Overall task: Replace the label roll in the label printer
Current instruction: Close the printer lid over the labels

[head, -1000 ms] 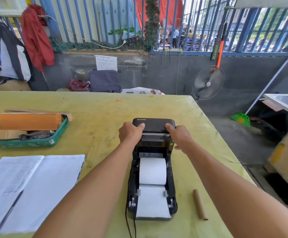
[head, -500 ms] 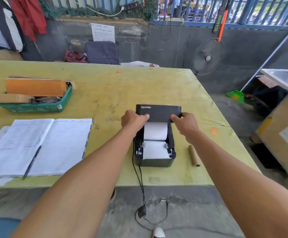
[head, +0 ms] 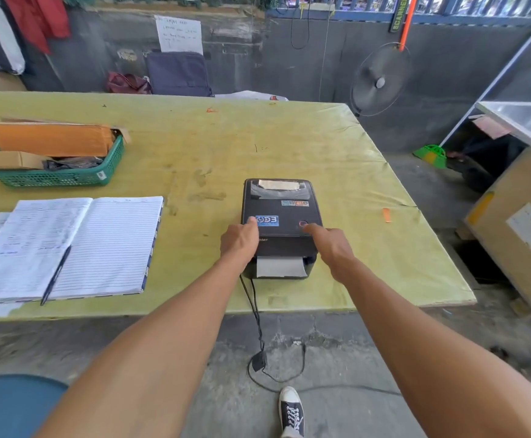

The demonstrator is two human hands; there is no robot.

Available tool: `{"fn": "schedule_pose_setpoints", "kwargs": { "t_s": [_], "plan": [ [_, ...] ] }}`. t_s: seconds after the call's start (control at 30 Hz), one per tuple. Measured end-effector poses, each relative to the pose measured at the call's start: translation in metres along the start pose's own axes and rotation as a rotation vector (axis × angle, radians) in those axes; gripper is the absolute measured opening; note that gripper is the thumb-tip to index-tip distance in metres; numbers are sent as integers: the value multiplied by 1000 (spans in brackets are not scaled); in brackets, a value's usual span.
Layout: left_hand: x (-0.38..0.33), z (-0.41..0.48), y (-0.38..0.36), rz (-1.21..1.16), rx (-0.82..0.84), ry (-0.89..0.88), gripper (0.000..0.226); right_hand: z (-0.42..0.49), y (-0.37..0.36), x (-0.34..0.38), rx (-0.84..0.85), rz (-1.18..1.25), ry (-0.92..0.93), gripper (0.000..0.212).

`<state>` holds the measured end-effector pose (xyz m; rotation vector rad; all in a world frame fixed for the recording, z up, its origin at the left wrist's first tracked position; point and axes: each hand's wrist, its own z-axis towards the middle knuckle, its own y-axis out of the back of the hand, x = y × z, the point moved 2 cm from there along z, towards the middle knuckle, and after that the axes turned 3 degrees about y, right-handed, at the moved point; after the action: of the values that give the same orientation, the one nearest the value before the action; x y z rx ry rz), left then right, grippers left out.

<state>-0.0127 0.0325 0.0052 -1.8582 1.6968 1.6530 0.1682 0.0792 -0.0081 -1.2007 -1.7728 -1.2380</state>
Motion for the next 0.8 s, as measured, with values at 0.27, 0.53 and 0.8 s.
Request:
{"fn": "schedule_pose_setpoints", "kwargs": {
  "t_s": [0.27,0.53,0.8],
  "plan": [
    [15,6,2,2,-80,-16,29,5,-4,-14,-59,-59,44,27],
    [20,9,7,10,-77,-55,47,4,-4,-15,-79,-87,21,26],
    [26,17,5,28,-83,-5,44,1,-5,-24,-113,-125,60,26]
  ]
}}
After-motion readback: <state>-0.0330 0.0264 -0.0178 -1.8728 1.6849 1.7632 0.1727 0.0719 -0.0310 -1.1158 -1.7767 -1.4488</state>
